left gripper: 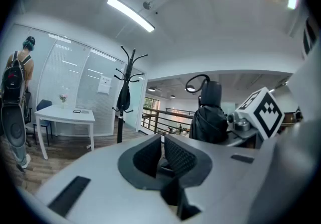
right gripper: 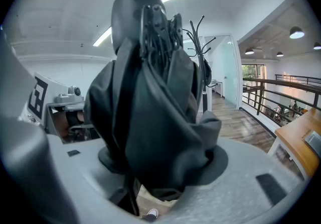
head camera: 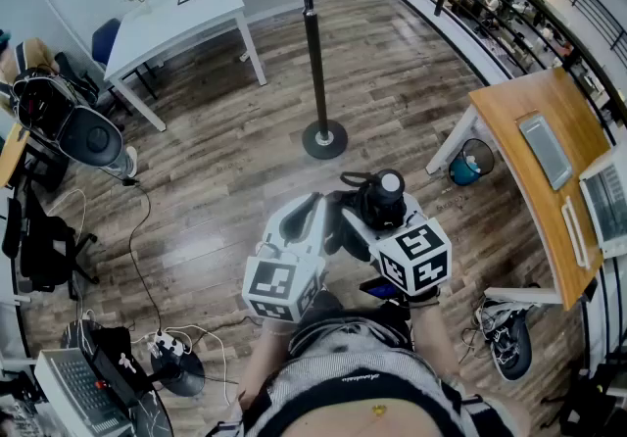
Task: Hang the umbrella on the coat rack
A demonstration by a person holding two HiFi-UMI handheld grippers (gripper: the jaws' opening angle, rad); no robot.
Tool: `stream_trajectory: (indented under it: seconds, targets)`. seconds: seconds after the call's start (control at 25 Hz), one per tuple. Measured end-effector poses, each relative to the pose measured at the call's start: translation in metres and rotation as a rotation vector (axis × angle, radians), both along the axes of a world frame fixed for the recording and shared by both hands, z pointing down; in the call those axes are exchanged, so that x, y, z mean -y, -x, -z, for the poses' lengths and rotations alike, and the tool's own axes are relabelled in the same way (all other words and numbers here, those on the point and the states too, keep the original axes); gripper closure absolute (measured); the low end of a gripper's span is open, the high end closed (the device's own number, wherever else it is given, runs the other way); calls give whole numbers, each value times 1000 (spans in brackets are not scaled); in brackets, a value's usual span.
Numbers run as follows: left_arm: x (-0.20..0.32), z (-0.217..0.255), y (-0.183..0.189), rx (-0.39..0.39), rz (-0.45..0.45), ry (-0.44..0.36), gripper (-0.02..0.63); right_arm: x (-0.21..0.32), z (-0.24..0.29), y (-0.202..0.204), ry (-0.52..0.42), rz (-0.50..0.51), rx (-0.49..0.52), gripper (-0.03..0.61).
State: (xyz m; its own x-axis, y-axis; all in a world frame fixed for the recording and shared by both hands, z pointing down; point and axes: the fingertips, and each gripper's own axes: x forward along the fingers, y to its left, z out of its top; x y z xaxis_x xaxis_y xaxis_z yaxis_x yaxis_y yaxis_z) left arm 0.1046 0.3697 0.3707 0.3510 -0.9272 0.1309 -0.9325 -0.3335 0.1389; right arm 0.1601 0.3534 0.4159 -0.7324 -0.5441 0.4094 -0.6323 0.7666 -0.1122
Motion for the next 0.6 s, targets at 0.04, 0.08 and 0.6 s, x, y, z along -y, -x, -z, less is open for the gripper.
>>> stream_trajectory:
  seconds: [0.04, 0.08, 0.6]
  targets:
    - [1, 0, 0, 0, 0, 1, 594, 1, -1, 0, 0, 0, -3, 318]
    - [2, 0, 1, 0, 0, 2, 594, 2, -1, 1, 0, -1, -5, 318]
    - [14, 6, 14, -7, -7, -3, 594, 14, 1, 17, 22, -7, 18, 314]
